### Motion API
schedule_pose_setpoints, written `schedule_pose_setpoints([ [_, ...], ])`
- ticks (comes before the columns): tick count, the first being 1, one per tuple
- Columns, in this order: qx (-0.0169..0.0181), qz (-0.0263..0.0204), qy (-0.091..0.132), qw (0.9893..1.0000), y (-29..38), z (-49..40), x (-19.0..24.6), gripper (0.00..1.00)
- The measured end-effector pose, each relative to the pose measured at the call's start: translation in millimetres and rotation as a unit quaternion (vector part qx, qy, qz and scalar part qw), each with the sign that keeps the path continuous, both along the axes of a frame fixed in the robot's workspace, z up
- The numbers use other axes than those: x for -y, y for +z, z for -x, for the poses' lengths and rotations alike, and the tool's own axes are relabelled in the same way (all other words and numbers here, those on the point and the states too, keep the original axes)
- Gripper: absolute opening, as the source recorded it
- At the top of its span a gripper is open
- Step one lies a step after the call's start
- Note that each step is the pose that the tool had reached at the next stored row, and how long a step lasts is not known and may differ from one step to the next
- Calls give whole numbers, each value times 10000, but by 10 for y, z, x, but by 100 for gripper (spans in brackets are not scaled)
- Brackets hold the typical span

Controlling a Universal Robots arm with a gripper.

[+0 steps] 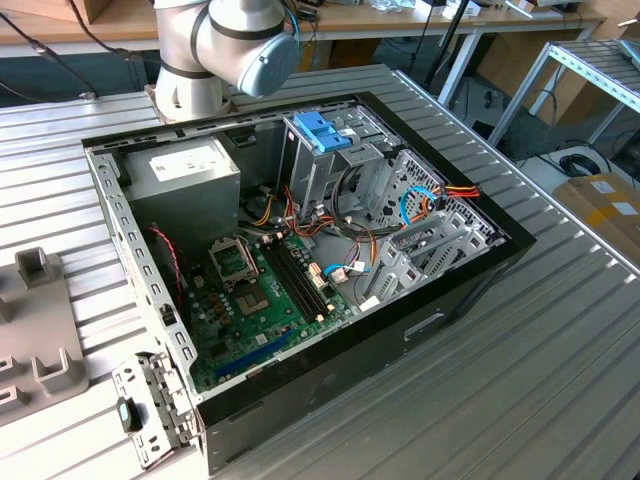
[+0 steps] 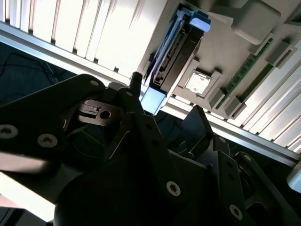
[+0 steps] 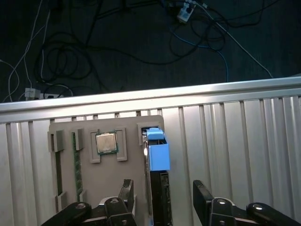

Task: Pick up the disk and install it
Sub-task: 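Pick up the disk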

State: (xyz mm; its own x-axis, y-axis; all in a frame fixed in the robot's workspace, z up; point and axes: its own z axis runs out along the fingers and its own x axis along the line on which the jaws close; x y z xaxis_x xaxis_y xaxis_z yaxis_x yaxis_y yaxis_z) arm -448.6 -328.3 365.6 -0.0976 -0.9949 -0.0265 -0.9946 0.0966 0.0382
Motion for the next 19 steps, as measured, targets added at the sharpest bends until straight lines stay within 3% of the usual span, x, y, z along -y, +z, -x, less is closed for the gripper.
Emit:
schedule_pose_setpoints([
  [6, 0, 0, 4, 10000, -11, 0, -107, 62],
  [10, -1, 0, 6, 10000, -23, 0, -156, 62],
  [15, -1, 0, 7, 10000, -58, 11, -161, 62],
  [19, 0, 0, 7, 10000, -80, 41, -133, 62],
])
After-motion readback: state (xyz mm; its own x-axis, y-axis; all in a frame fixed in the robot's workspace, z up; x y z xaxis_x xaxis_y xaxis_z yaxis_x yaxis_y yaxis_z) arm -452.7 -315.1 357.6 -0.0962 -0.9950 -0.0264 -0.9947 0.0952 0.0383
